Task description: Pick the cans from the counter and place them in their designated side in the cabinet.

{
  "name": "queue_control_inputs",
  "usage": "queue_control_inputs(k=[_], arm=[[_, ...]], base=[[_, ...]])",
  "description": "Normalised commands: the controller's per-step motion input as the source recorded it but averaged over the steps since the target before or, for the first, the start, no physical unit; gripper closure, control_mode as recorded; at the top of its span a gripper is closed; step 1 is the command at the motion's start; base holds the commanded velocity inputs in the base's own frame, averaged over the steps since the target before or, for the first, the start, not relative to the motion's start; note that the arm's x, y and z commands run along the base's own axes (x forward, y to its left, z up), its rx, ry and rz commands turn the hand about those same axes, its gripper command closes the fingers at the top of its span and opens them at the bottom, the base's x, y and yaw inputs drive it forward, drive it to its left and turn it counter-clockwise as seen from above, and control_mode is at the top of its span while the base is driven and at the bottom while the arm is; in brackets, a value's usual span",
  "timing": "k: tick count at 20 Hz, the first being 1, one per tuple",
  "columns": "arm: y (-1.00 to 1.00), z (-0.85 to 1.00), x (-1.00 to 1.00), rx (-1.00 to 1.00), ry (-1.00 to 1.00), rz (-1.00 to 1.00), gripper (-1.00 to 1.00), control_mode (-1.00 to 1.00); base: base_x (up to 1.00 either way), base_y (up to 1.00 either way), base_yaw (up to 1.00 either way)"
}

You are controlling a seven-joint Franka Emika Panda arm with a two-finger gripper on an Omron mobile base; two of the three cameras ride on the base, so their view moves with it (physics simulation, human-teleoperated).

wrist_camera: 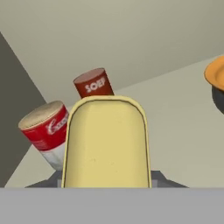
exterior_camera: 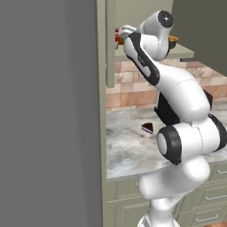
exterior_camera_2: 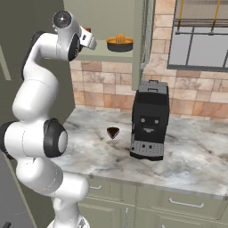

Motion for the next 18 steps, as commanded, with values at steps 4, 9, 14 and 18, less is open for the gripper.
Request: queue_control_inputs(k=[4,9,14,18], arm=[[0.00,-0.33,0.14,-0.04,0.00,0.02,1.00,-1.00],[0.00,-0.34,0.12,-0.05,0.00,0.02,1.00,-1.00],[0.00,-0.32,0.10,-0.05,0.00,0.01,1.00,-1.00],[0.00,-0.32,0.11,-0.05,0.00,0.02,-1.00,-1.00]], base=[[0.00,0.00,0.00],[0.00,0.00,0.00],[0.00,0.00,0.00],[0.00,0.00,0.00]])
